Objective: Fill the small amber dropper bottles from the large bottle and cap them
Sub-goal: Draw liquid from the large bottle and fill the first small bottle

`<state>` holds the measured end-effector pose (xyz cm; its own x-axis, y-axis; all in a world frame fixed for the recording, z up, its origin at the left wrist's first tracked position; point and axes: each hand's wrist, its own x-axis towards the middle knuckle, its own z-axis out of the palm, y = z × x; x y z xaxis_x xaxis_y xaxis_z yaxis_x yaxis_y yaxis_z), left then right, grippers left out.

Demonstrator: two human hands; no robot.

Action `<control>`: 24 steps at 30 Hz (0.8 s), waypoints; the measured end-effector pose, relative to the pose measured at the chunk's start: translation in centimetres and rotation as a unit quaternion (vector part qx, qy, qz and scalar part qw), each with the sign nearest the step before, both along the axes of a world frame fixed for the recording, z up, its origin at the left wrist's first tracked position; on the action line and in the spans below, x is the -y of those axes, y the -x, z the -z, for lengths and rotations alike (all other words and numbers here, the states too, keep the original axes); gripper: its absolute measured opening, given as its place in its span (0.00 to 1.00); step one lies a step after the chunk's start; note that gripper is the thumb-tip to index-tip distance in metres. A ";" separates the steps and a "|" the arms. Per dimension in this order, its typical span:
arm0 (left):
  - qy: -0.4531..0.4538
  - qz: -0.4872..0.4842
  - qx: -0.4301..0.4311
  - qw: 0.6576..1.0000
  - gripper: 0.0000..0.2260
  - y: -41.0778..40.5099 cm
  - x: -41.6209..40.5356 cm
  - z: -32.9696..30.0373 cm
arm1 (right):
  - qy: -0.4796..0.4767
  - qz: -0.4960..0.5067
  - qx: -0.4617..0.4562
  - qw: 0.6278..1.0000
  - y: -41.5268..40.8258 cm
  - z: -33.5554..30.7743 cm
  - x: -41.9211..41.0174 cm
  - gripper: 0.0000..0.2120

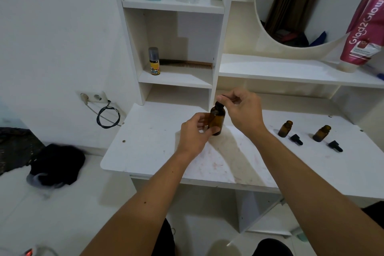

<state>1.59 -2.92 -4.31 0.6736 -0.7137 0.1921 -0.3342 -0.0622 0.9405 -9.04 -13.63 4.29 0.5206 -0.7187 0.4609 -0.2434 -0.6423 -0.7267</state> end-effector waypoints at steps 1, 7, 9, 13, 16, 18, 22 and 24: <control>-0.001 0.000 0.000 1.000 0.22 0.0 0.0 0.0 | 0.002 0.003 -0.002 1.000 -0.1 0.0 0.0 0.07; -0.006 -0.001 0.006 1.000 0.22 0.0 0.0 0.0 | -0.003 0.002 -0.007 1.000 0.0 -0.2 -0.1 0.06; -0.010 -0.003 0.007 1.000 0.22 0.0 0.0 0.0 | -0.001 -0.006 -0.014 1.000 0.0 -0.4 -0.2 0.06; -0.006 -0.010 0.009 1.000 0.23 0.3 -0.1 -0.1 | -0.010 -0.014 0.017 1.000 0.4 -1.6 -0.6 0.07; -0.006 -0.016 0.014 1.000 0.23 0.6 -0.2 0.0 | -0.009 -0.015 0.049 0.999 1.0 -3.2 -0.7 0.08; -0.011 -0.017 0.017 1.000 0.25 0.8 -0.4 0.1 | -0.006 -0.016 0.073 0.997 1.5 -4.2 -0.7 0.08; -0.020 -0.050 0.015 0.998 0.29 1.7 -1.2 0.3 | 0.004 -0.003 0.106 0.994 3.0 -5.5 -0.3 0.09; -0.012 -0.079 0.015 0.997 0.26 2.6 -1.7 0.4 | 0.003 0.006 0.117 0.993 4.0 -5.7 -0.1 0.09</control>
<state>-0.99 -1.20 -4.75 0.7718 -0.6040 0.1986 -0.3466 -0.1379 0.9278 -13.03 -13.54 9.98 0.3895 -0.7213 0.5727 -0.0758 -0.6448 -0.7606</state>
